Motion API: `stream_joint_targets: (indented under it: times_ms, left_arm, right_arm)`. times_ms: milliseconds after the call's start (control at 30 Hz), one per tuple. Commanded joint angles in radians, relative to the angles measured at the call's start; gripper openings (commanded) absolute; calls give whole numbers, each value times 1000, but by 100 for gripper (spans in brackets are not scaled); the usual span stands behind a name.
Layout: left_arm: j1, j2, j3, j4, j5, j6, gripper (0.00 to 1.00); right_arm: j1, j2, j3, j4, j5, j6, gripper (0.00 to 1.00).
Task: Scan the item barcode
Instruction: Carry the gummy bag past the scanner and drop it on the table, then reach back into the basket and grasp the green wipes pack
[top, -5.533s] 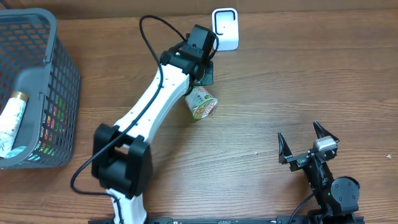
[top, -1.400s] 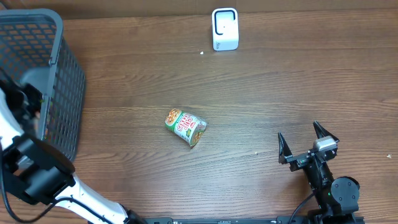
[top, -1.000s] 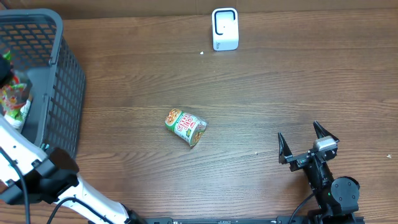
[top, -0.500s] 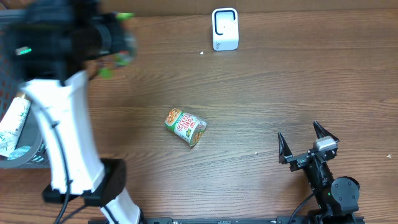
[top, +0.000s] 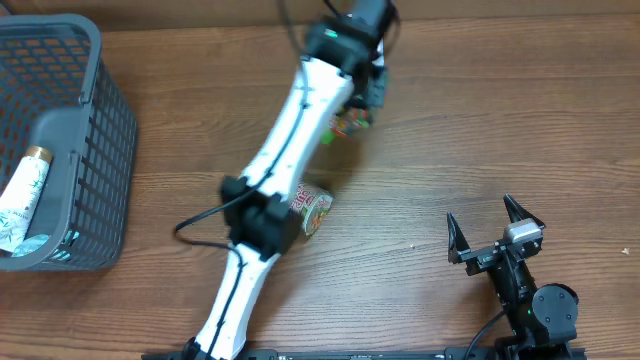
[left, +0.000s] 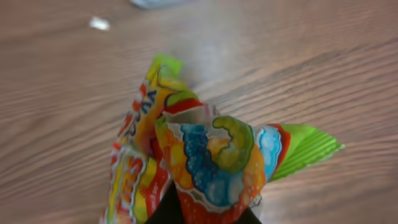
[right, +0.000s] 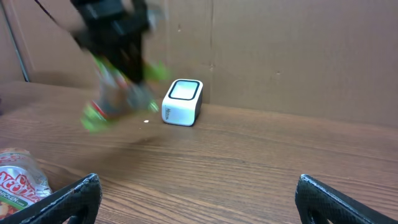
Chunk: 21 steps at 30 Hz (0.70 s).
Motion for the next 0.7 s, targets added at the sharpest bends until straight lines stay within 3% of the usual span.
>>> stream_joint_targets:
  times_ms: [0, 100, 133, 200, 233, 467, 567, 667]
  left_arm:
    - [-32, 57, 10, 27, 48, -24, 4]
    - [-54, 86, 10, 31, 81, -23, 4]
    - [-58, 86, 10, 31, 82, -19, 9]
    - [-60, 76, 13, 29, 95, 1, 50]
    - [-60, 68, 17, 25, 112, 8, 56]
    - [18, -121, 153, -51, 133, 10, 64]
    - [140, -283, 210, -102, 104, 3, 72]
    - [317, -438, 211, -201, 5, -30, 72]
  right_arm:
    - [4, -7, -11, 6, 7, 3, 100]
    - [4, -7, -11, 6, 7, 3, 100]
    - [4, -7, -11, 6, 7, 3, 100]
    - [4, -7, -11, 6, 7, 3, 100]
    - [4, -7, -11, 6, 7, 3, 100]
    - [4, -7, -11, 6, 7, 3, 100]
    - [4, -7, -11, 6, 7, 3, 100]
    - [4, -7, -11, 6, 7, 3, 100]
